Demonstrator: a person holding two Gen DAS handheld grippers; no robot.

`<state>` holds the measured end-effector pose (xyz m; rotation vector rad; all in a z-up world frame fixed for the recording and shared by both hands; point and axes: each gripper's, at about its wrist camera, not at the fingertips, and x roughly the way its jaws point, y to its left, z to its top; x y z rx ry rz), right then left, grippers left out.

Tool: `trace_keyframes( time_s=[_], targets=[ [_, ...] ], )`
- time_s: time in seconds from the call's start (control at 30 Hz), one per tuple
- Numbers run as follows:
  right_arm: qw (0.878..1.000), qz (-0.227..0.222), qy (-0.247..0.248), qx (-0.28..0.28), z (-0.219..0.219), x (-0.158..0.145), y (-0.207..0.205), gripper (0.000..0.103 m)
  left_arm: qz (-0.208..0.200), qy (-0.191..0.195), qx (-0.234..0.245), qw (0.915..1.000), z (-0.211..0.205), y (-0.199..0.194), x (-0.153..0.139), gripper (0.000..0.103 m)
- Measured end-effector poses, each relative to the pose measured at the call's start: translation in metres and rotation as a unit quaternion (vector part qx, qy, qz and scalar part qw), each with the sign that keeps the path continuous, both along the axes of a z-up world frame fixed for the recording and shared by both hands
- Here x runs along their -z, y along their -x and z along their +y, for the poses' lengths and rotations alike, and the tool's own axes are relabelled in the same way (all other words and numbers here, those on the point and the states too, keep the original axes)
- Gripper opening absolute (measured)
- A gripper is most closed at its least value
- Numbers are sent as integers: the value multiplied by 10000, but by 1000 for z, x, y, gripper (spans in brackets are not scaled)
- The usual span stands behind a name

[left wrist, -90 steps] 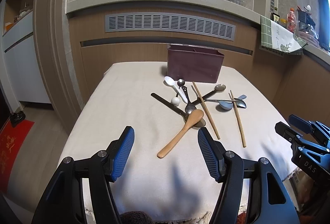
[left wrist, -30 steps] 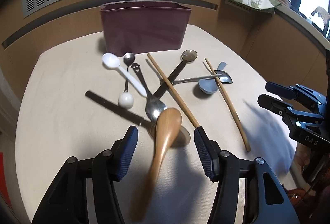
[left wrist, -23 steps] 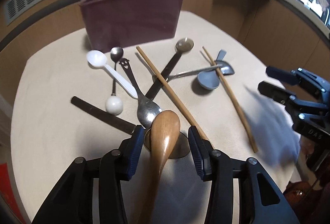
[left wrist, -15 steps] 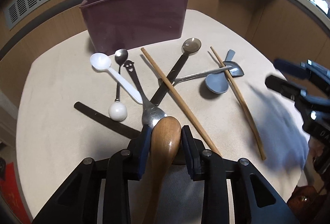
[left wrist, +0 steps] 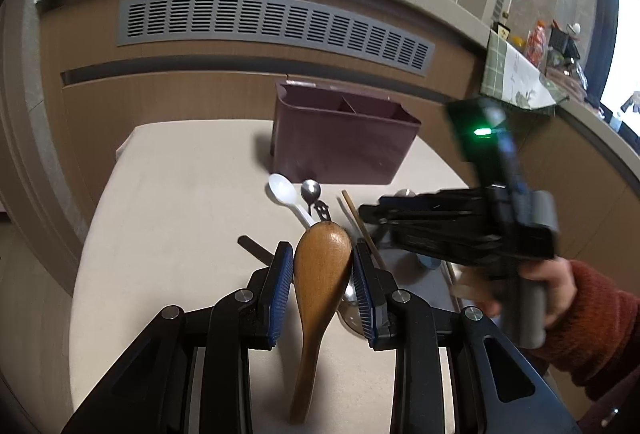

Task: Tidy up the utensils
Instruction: 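Carry the wooden spoon into the maroon holder with the left tool while the right tool grasps a bamboo chopstick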

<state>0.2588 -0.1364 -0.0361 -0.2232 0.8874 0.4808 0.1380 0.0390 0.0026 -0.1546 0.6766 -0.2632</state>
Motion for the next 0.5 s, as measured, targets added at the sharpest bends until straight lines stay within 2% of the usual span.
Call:
trace_keyframes(
  time_s=[0.13,0.17,0.2,0.23,0.5],
  targets=[
    [9984,555,-34,81,11,22,-25,22,14,67,-58,10000,4,-4,1,31],
    [9980,629,0,72,13,26,-27,18,17,80,-67,9999,5,-5,2,31],
    [9976,695,14,59,15,29,-27,8,14,94,-72,9999,5,-5,2,31],
    [9974,717,-5,33,15,29,-26,5,9,99,-73,9999,5,-4,1,31],
    [9996,-151,-172,142,-16,-18,14,4,-234,119,-24,9997,-6,5,-17,31]
  ],
)
